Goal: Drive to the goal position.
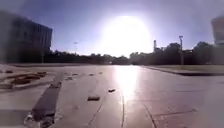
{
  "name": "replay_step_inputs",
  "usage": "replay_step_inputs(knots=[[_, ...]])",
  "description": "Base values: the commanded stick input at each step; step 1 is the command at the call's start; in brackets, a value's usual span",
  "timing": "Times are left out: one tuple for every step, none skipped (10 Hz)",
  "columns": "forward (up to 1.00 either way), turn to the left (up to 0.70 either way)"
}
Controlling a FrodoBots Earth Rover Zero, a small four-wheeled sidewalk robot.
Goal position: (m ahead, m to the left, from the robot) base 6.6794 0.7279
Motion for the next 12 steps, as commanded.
replay_step_inputs(knots=[[0.7, -0.35], [0.7, -0.35], [0.7, -0.35], [0.7, -0.29], [0.7, 0.0], [0.7, 0.0], [0.7, 0.0], [0.7, 0.0], [0.7, 0.0], [0.7, 0.0], [0.7, 0.0], [0.7, 0.0]])
